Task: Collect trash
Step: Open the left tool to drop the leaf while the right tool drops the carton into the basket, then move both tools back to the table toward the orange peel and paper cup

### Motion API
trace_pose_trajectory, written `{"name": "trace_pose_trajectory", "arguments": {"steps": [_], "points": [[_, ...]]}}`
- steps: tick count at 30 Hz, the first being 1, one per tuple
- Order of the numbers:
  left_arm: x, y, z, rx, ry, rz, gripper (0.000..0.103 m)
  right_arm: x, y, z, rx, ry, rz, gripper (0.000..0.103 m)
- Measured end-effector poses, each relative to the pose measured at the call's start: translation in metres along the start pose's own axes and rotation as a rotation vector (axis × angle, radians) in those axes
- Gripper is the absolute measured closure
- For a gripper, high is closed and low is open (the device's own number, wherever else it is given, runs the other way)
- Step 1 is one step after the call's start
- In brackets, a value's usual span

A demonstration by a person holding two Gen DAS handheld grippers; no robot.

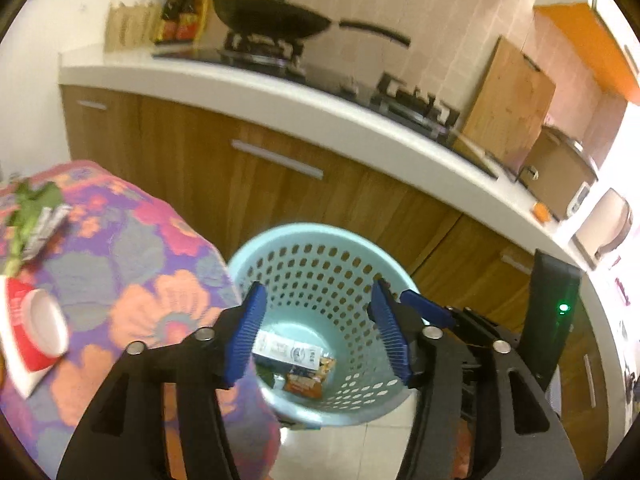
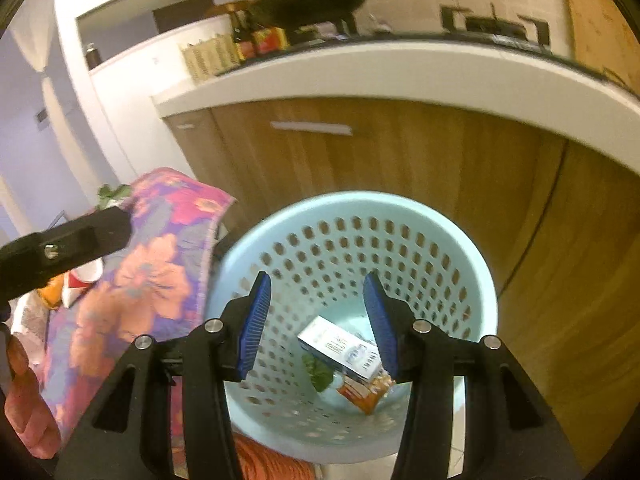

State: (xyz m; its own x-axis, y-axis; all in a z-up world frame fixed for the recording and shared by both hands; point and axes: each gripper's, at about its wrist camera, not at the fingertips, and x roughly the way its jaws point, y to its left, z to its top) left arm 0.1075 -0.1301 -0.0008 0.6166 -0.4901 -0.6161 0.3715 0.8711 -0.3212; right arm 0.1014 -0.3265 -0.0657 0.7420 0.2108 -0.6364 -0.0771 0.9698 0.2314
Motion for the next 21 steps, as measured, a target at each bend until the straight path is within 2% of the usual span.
{"name": "trace_pose_trajectory", "arguments": {"steps": [2,8,14,21], "points": [[-0.026,0.006,-0.001,-0.011,-0.043,0.012,0.04,-0.007,0.015,0.003,-0.029,-0.016,0.015,0.057],[-0.087,0.025,-0.004,-0.028,-0.148,0.099,0.034,-0.015,0.062,0.006,-0.116,-0.044,0.069,0.056],[-0.144,0.055,-0.02,-0.063,-0.237,0.27,0.025,-0.016,0.122,0.004,-0.218,-0.053,0.131,0.054],[-0.21,0.108,-0.042,-0.134,-0.329,0.459,0.024,-0.001,0.187,0.0,-0.314,-0.036,0.175,0.053]]}}
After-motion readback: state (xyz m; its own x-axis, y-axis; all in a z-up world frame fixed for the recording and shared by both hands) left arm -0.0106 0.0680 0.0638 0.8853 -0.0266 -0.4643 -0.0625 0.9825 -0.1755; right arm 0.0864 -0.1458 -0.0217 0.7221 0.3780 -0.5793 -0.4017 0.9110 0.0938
